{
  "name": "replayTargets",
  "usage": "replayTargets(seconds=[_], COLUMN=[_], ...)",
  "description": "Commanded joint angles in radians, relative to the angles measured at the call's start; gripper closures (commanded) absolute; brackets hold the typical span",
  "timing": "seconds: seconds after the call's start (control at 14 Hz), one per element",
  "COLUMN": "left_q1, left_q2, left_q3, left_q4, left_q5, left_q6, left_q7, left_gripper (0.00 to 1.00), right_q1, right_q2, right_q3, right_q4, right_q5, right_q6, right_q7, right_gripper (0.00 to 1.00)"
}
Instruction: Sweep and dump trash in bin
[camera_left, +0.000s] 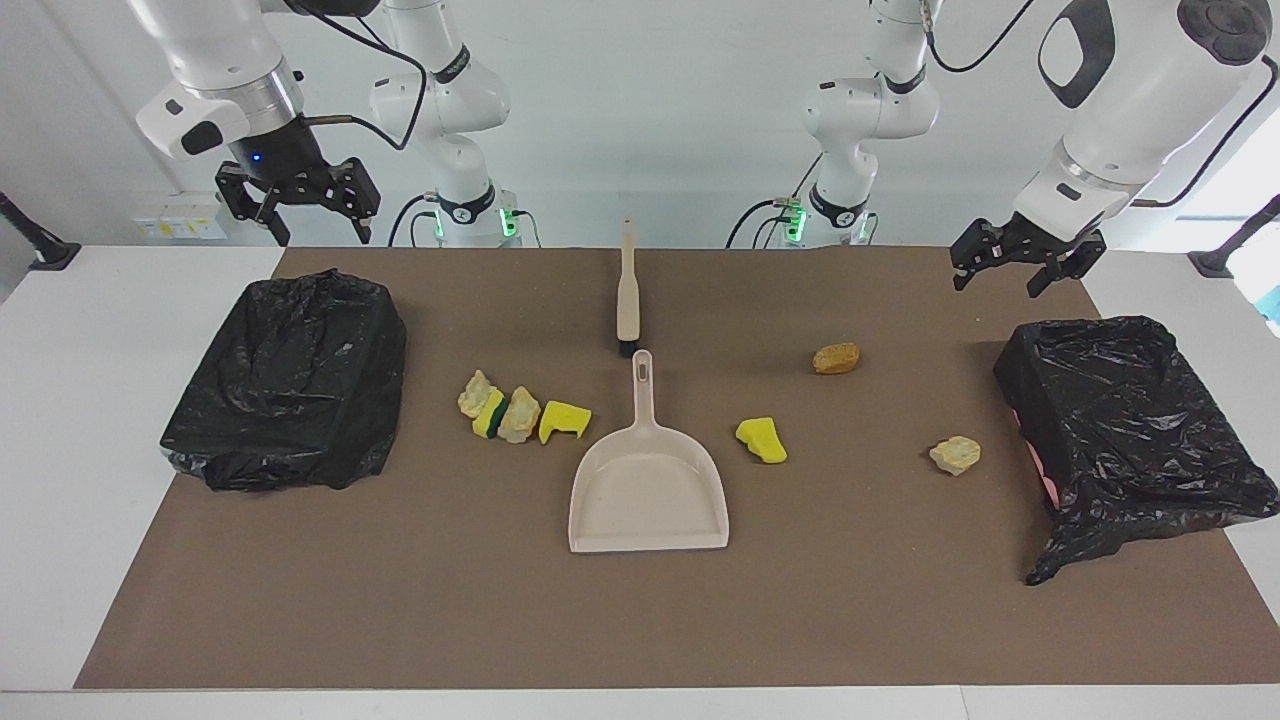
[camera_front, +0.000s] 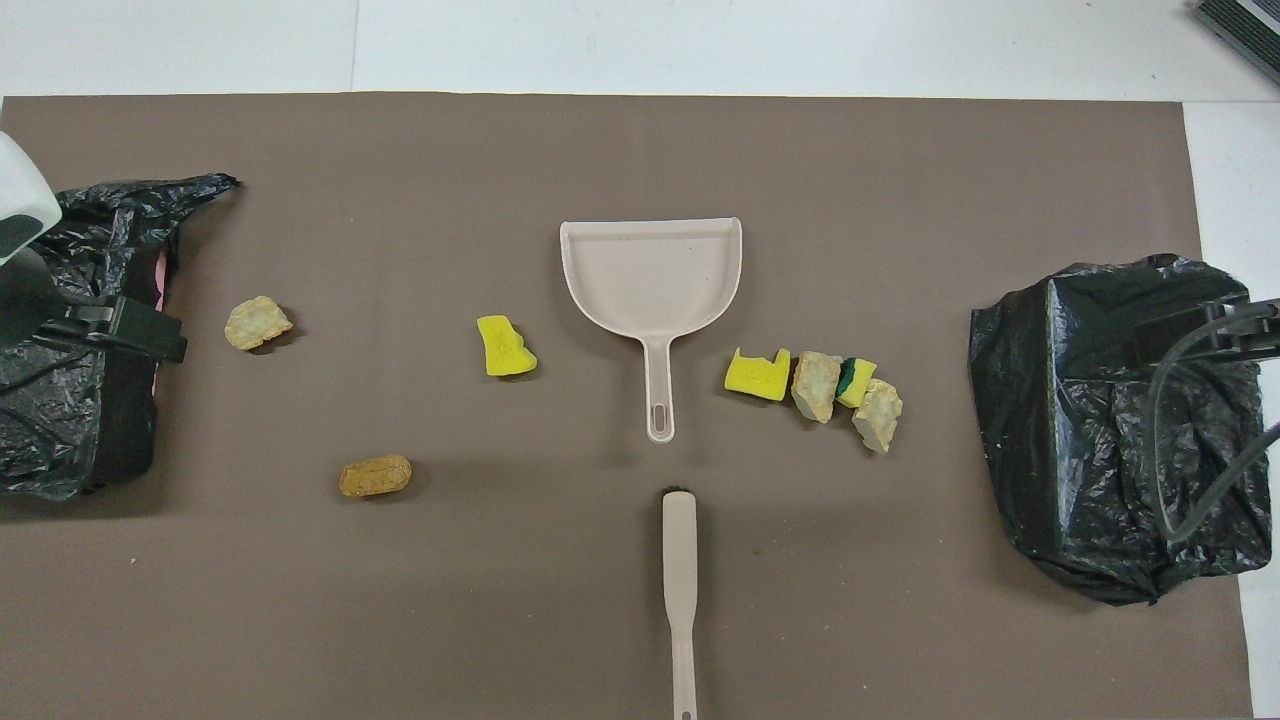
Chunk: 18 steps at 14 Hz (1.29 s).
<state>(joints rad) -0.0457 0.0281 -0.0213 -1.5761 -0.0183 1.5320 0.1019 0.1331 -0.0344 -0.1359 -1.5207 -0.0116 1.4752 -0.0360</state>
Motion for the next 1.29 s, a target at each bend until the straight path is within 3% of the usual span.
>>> replayTargets(seconds=[0.0,1.22], left_q1=[-0.003,-0.006], left_q2=[-0.005,-0.017], left_q3=[-0.002,-0.006], left_q4=[-0.001,-0.031], left_q5=[0.011,-0.002], left_q6=[-0.013,-0.007], left_q7=[0.015,0.042], left_gripper=[0.0,0.0], right_q1=[-0.015,-0.015], right_q2=[-0.007,-0.009], right_q3=[0.007,0.007], right_q4=[-0.01,-0.012], right_q5=[0.004,0.004], right_q6=[0.005,0.0], right_q7=[-0.028,-0.027], right_gripper=[0.0,0.0])
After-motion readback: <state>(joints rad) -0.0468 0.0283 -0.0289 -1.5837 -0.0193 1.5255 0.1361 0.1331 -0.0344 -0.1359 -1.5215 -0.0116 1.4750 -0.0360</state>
